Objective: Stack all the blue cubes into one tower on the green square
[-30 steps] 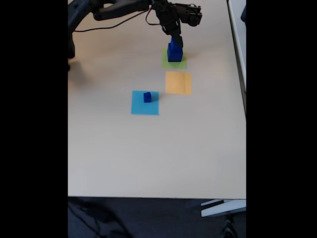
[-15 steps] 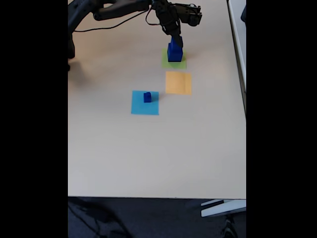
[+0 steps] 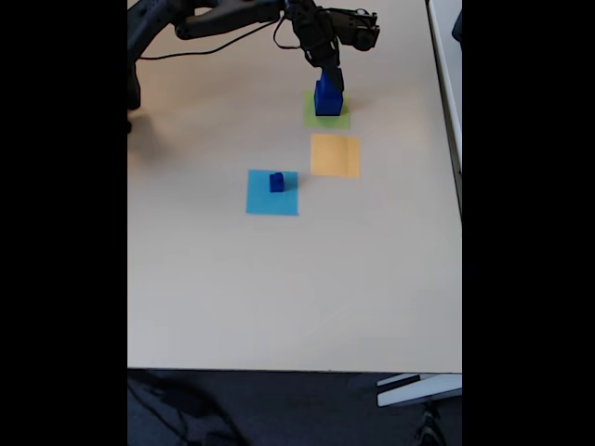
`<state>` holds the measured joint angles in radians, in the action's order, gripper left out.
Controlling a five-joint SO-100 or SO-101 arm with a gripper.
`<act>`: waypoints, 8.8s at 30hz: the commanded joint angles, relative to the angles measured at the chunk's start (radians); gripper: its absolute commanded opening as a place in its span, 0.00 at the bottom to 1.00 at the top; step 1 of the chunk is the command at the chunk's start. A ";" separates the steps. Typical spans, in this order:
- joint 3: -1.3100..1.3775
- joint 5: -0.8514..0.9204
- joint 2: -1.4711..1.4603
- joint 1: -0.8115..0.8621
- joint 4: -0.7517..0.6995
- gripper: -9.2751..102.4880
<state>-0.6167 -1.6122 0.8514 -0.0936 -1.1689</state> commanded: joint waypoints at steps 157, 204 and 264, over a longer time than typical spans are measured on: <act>-1.080 0.423 0.692 0.468 0.471 0.28; -1.259 0.442 0.670 0.540 0.629 0.25; -1.336 0.442 0.652 0.546 0.721 0.17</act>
<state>-1.9574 -1.1766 1.4818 0.4418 -0.4709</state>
